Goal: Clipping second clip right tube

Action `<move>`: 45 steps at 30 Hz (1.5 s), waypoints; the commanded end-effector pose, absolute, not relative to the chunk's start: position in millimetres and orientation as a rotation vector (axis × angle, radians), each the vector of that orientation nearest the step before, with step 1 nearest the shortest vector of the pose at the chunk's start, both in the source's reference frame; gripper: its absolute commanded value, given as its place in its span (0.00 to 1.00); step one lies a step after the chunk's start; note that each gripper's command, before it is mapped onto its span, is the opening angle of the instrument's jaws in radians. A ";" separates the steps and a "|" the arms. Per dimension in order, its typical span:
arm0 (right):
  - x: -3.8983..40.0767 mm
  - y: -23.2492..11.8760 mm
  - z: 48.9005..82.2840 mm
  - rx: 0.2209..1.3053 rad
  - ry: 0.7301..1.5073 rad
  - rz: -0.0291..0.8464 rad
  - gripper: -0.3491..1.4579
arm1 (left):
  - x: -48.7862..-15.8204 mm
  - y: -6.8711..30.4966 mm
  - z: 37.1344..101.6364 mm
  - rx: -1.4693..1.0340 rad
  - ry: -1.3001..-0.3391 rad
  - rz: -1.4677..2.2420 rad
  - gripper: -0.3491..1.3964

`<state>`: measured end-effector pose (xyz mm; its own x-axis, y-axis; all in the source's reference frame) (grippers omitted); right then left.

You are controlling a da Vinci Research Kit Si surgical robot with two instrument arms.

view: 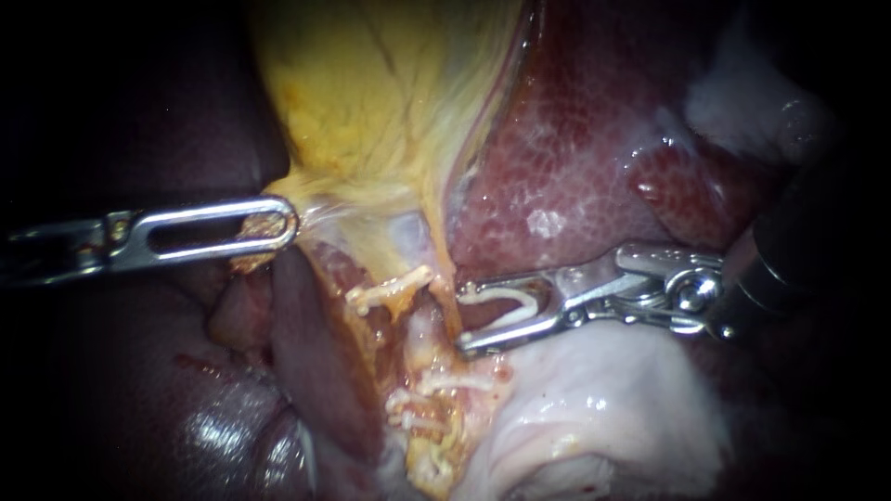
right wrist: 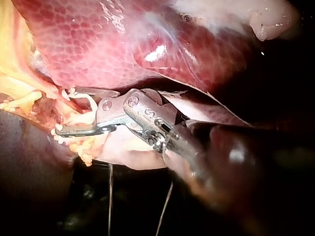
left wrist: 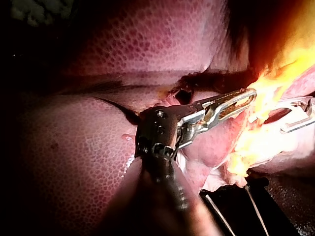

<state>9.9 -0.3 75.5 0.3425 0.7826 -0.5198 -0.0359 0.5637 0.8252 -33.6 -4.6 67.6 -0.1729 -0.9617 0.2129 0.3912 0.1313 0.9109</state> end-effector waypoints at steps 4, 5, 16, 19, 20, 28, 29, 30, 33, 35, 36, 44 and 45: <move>10.0 0.0 75.7 0.817 1.102 0.621 0.52 | -33.6 -4.7 67.6 0.686 -1.143 -1.384 0.00; 10.1 0.0 75.9 0.816 1.102 0.622 0.52 | -33.6 -4.7 67.6 0.686 -1.143 -1.385 0.00; 13.3 -2.2 77.3 0.799 1.103 0.616 0.53 | -33.7 -4.7 67.6 0.686 -1.143 -1.385 0.00; 13.3 -3.0 76.7 0.819 1.102 0.598 0.53 | -33.6 -4.7 67.5 0.686 -1.143 -1.385 0.00; 13.3 -3.3 76.6 0.823 1.102 0.594 0.53 | -33.6 -4.7 67.5 0.686 -1.143 -1.385 0.00; 13.8 -5.7 77.9 0.843 1.099 0.566 0.52 | -33.6 -4.6 67.5 0.686 -1.143 -1.385 0.00; 14.0 -5.9 78.2 0.845 1.097 0.570 0.52 | -33.6 -4.6 67.5 0.686 -1.143 -1.385 0.00; 14.2 -6.0 78.4 0.844 1.097 0.569 0.52 | -33.6 -4.6 67.5 0.686 -1.143 -1.385 0.00; 14.8 -6.0 78.5 0.841 1.097 0.571 0.52 | -33.6 -4.6 67.5 0.686 -1.143 -1.385 0.00; 15.1 -6.0 78.5 0.840 1.097 0.573 0.52 | -33.6 -4.6 67.5 0.686 -1.143 -1.385 0.00; 15.2 -6.0 78.6 0.839 1.097 0.573 0.51 | -33.6 -4.6 67.5 0.686 -1.143 -1.385 0.00; 15.8 -6.8 80.0 0.845 1.089 0.587 0.51 | -33.7 -4.6 67.5 0.686 -1.143 -1.385 0.00; 15.9 -6.9 80.1 0.844 1.089 0.586 0.51 | -33.7 -4.6 67.5 0.686 -1.143 -1.385 0.00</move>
<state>15.9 -7.0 80.2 0.3683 0.7726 -0.5172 -0.0128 0.5605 0.8281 -33.6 -4.6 67.5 -0.1734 -0.9616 0.2127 0.3914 0.1309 0.9109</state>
